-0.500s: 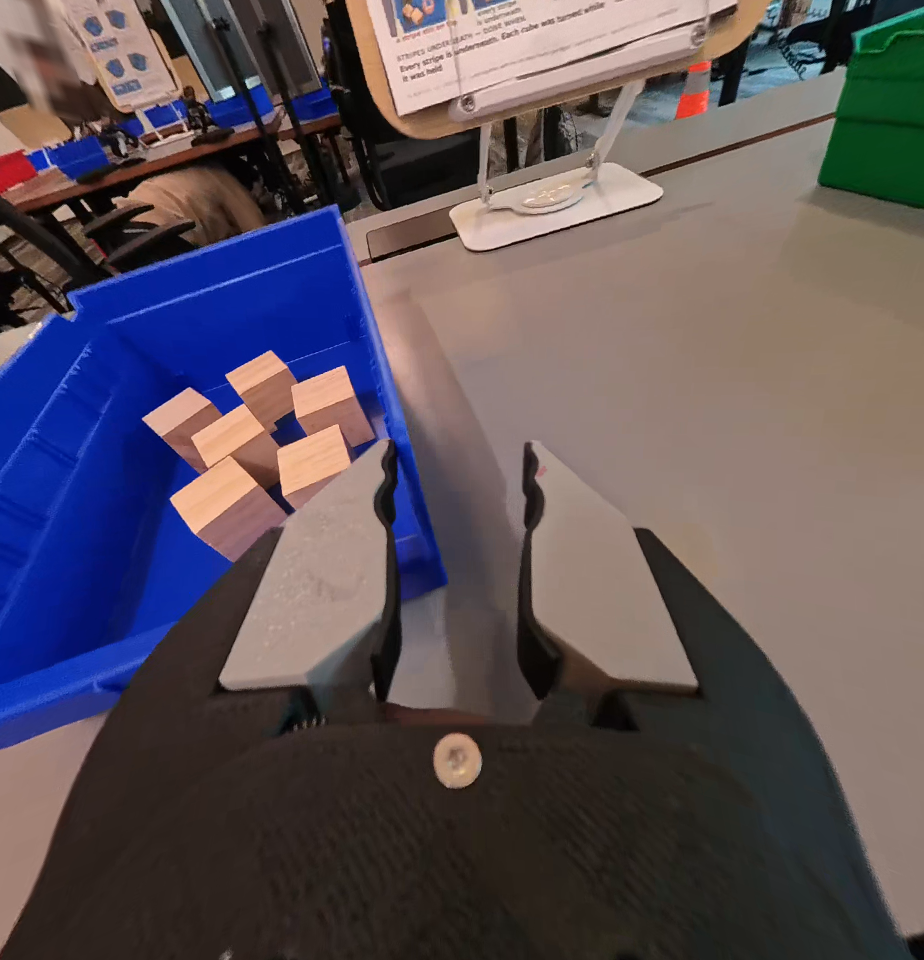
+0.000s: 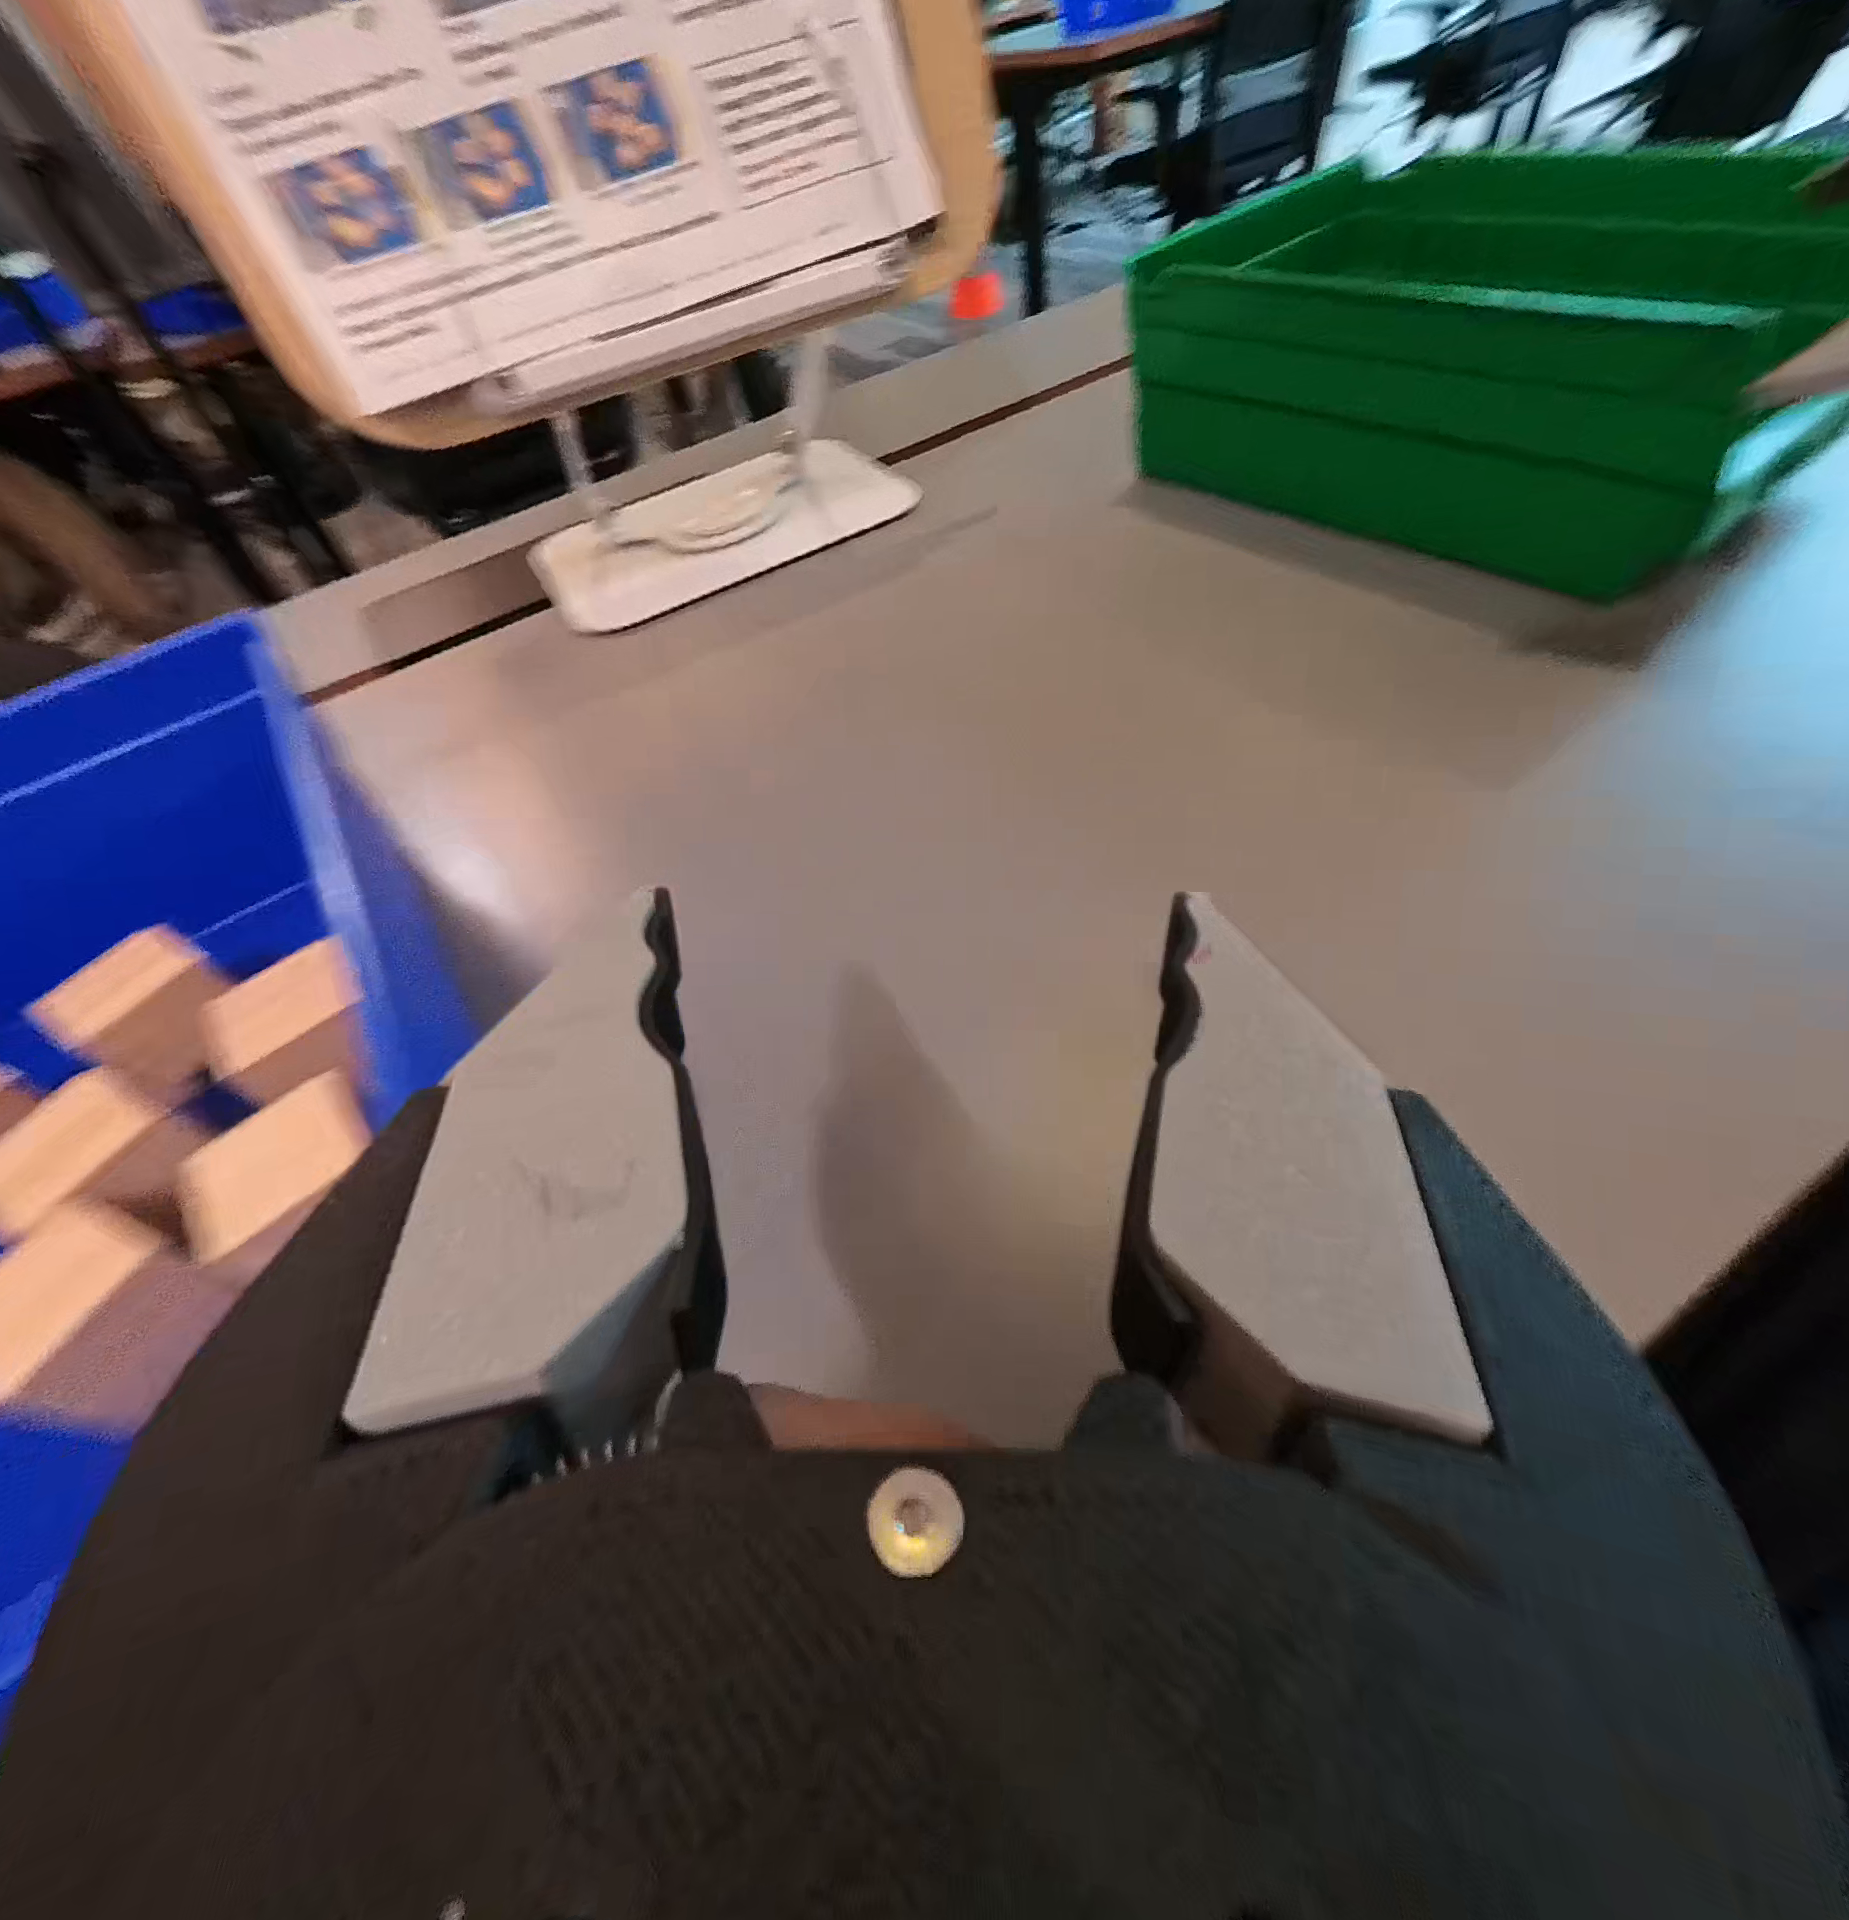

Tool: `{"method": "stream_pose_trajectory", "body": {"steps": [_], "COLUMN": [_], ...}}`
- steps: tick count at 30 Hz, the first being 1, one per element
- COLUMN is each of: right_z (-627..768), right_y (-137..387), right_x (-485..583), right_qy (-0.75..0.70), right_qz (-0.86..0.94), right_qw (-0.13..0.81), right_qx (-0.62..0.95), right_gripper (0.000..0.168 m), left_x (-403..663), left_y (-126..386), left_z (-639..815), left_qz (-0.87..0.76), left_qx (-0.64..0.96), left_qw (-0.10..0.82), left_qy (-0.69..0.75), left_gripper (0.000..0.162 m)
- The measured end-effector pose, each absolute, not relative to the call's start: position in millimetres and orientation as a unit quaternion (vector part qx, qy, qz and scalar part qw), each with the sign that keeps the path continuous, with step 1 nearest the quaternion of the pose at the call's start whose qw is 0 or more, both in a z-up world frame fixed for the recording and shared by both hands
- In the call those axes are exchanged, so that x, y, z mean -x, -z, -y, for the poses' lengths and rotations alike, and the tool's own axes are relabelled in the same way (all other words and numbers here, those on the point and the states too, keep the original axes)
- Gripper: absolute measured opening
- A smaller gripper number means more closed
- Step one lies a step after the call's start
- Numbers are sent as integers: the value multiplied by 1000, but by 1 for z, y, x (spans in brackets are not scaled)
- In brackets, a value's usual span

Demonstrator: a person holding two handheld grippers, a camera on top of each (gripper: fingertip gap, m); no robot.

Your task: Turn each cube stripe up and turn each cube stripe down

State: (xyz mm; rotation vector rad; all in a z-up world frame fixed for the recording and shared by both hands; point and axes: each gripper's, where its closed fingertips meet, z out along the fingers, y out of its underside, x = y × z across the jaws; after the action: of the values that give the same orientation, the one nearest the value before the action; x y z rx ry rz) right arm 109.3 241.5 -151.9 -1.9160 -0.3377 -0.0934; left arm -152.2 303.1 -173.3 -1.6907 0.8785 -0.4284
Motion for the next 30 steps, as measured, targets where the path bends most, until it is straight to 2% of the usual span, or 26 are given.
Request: {"method": "stream_pose_trajectory", "body": {"steps": [3,9,13,16,19,20,23,30], "right_z": [-277,-373,-416,-422,-421,-421,-419,-411], "right_y": [166,196,223,240,238,241,246,243], "right_x": [-73,-51,-60,-61,-64,-64,-57,-57], "right_qy": [1,-11,4,-9,-10,-19,-52,-60], "right_qz": [186,195,181,191,198,196,194,188], "right_qw": [552,534,529,506,520,516,500,510], "right_qx": [812,822,829,841,831,833,842,837], "right_gripper": [85,79,74,80,72,72,72,71], "left_x": [93,31,22,9,13,17,19,20], "left_y": [173,209,243,239,222,219,233,220], "left_z": [-277,-356,-424,-429,-426,-425,-413,-408], "left_qz": [-423,-438,-435,-452,-458,-456,-478,-436], "left_qx": [673,711,746,724,698,690,691,694], "left_qw": [550,501,485,495,528,543,514,522], "left_qy": [258,226,140,163,153,148,173,234], "left_gripper": [92,92,89,90,84,75,68,53]}}
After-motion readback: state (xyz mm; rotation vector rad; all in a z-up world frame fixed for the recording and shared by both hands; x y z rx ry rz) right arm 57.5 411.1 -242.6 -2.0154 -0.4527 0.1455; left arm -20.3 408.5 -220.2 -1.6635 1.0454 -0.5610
